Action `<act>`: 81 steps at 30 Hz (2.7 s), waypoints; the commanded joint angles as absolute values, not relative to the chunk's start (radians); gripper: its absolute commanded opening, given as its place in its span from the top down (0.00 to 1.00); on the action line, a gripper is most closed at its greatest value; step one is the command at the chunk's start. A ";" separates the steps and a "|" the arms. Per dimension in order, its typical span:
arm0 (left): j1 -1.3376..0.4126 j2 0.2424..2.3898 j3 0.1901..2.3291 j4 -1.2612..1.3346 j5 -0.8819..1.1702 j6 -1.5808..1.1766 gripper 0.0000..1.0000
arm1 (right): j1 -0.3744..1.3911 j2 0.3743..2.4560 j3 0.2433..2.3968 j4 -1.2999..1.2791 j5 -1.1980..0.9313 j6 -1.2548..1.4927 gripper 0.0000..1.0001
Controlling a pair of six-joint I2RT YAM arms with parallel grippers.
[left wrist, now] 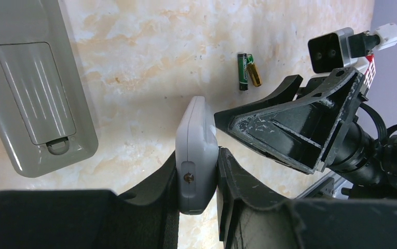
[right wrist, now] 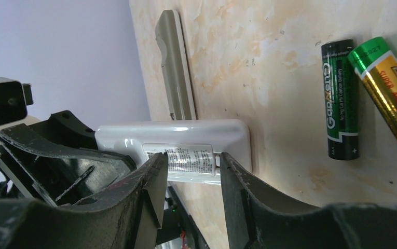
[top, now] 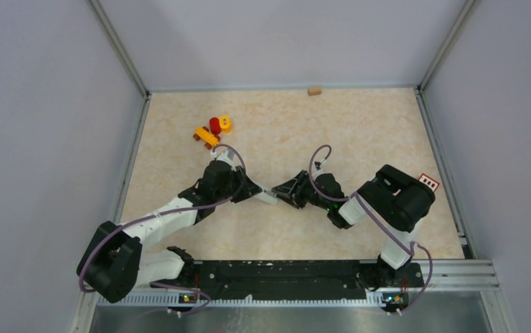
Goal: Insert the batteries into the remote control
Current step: Remove the battery cover from the remote control.
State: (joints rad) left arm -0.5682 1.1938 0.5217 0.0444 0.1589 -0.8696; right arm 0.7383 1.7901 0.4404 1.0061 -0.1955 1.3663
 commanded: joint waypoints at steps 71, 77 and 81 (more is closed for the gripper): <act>-0.576 1.262 0.476 -0.068 0.140 -0.801 1.00 | 0.741 1.707 0.519 0.799 -0.118 1.225 0.57; -0.576 1.263 0.480 -0.069 0.137 -0.799 1.00 | 0.741 1.714 0.522 0.800 -0.127 1.223 0.57; -0.576 1.266 0.481 -0.075 0.130 -0.797 1.00 | 0.741 1.684 0.526 0.754 -0.108 1.193 0.56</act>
State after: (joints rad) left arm -0.5690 1.2221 0.5213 0.0875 0.1558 -0.8619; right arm 0.7414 1.7195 0.4942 0.8345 -0.1528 1.2533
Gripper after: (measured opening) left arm 0.300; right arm 0.431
